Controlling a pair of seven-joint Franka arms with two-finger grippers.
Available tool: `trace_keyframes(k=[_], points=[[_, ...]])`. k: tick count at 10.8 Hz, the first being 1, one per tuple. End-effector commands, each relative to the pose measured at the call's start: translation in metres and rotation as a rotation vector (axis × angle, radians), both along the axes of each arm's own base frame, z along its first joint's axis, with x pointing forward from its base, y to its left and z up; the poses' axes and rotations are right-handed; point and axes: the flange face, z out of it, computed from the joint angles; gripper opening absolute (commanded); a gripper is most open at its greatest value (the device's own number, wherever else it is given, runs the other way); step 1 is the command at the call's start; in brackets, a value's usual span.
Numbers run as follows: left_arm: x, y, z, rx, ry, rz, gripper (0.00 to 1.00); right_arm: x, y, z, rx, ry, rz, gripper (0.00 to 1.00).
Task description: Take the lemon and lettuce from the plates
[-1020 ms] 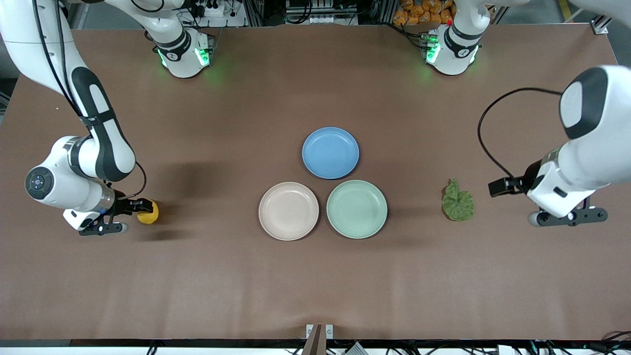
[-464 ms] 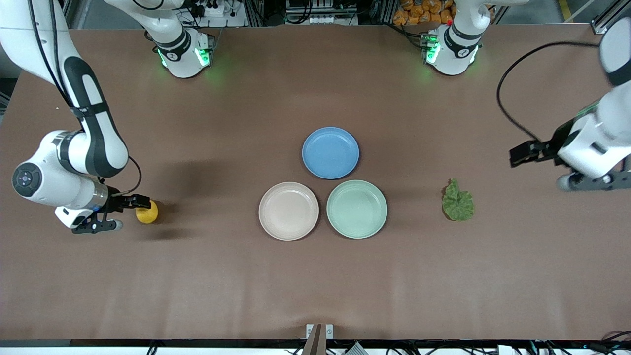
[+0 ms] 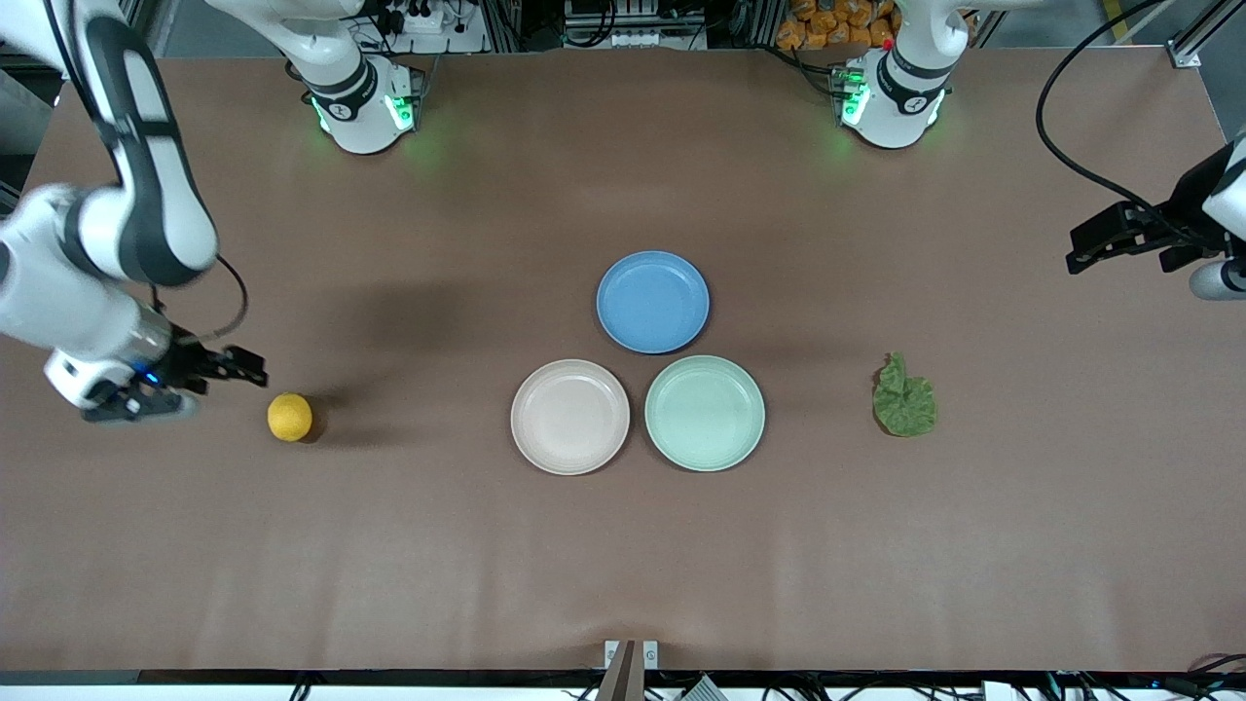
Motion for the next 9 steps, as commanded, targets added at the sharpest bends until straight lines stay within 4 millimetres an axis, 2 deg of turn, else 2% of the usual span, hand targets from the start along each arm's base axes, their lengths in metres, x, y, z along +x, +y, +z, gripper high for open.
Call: trace_keyframes(k=[1,4,6,7,8,9], points=[[-0.007,-0.016,-0.011,-0.026,0.031,-0.042,1.0,-0.033,-0.015,0.059,-0.003,-0.08,-0.012,1.0],[-0.005,-0.015,-0.013,-0.029,0.024,-0.036,1.0,-0.047,-0.02,0.121,-0.02,-0.109,-0.014,1.0],[-0.003,-0.014,-0.014,-0.028,0.025,-0.024,1.0,-0.045,-0.04,0.16,-0.045,-0.141,-0.037,1.0],[-0.003,-0.014,-0.014,-0.027,0.025,-0.022,1.0,-0.045,-0.045,0.166,-0.034,-0.081,-0.048,1.0],[-0.001,-0.013,-0.016,-0.027,0.024,-0.021,1.0,-0.047,-0.043,0.147,-0.013,0.016,-0.093,1.0],[0.001,-0.012,-0.019,-0.027,0.028,-0.021,1.0,-0.044,-0.032,0.141,0.006,0.043,-0.177,1.0]])
